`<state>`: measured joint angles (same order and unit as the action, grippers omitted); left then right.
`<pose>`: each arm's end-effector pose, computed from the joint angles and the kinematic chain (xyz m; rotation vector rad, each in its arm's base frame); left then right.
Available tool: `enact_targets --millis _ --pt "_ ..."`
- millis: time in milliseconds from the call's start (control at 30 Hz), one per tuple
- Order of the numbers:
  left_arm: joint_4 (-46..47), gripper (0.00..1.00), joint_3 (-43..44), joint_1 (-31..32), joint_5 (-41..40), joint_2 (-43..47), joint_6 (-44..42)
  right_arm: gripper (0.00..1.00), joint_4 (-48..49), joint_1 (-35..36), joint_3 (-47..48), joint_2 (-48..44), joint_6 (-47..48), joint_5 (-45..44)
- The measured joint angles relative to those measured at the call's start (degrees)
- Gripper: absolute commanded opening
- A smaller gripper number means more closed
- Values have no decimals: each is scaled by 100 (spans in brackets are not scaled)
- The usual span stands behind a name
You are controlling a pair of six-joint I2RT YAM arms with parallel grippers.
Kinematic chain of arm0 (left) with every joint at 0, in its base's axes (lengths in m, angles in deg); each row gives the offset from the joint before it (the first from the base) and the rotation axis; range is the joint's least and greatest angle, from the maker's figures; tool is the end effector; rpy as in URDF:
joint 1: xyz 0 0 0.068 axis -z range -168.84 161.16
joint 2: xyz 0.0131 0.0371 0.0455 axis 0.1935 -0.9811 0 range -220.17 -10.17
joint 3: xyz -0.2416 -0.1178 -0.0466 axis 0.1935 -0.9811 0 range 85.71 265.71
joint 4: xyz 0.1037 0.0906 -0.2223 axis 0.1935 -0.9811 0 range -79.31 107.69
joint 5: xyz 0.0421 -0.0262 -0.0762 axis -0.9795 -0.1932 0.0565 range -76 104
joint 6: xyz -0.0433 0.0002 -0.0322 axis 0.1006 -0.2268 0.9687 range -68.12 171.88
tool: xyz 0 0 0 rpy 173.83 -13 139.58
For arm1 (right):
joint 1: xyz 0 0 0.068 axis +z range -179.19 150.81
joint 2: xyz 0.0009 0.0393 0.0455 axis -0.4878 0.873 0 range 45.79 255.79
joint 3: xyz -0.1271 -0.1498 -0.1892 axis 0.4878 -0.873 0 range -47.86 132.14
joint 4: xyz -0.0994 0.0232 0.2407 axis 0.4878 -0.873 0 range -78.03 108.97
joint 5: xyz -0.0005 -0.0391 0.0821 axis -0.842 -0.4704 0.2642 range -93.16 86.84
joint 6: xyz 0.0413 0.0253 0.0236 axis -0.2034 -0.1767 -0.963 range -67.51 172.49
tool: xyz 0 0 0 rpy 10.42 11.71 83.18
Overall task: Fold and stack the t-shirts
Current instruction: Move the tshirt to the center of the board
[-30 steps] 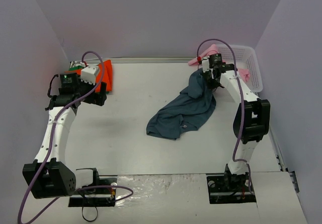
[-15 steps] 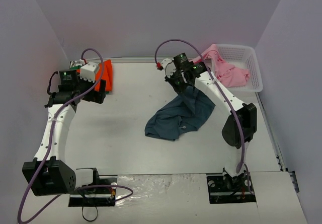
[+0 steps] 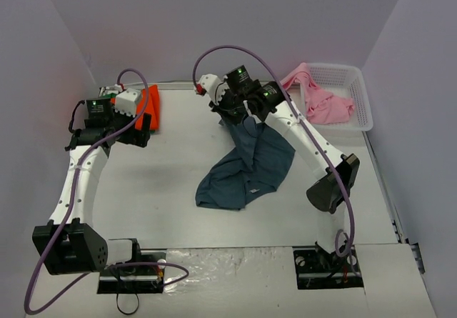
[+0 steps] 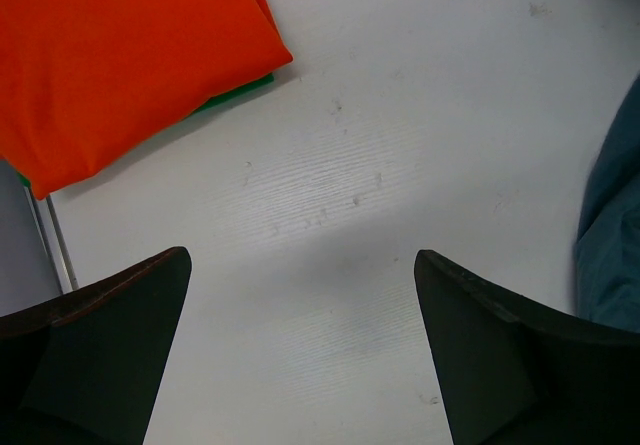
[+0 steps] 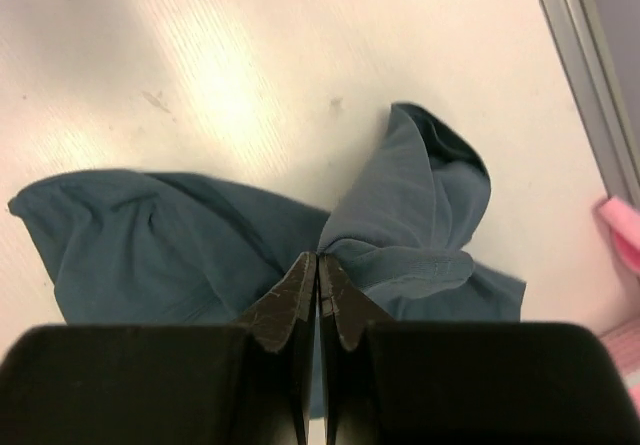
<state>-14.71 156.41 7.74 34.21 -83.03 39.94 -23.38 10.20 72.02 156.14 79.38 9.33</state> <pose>0.2780 0.0043 0.3554 0.3574 2.1107 -0.2267 0.3312 0.2819 0.4018 -1.2806 1.7270 0.3608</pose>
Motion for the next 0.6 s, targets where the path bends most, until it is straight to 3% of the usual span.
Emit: enact_targets --millis 167,200,233,267,333,467,600 --pt "-26 94 0 0 -85 -9 -48 1 17 476 435 516 197 142" --pt "-26 94 0 -2 -103 -15 -55 12 26 570 437 616 212 203" --pt "-26 94 0 -2 -118 -28 -72 53 24 671 437 734 219 284" --pt "-26 94 0 -2 -129 -44 -90 63 24 791 437 874 214 396" --pt "-24 94 0 -2 -197 -83 -103 71 37 953 367 1106 317 542" --pt "15 94 -11 -2 -332 -133 -114 75 42 1123 -192 1200 382 713" --pt "57 94 -11 0 -452 -170 -109 80 118 640 -761 1043 319 704"
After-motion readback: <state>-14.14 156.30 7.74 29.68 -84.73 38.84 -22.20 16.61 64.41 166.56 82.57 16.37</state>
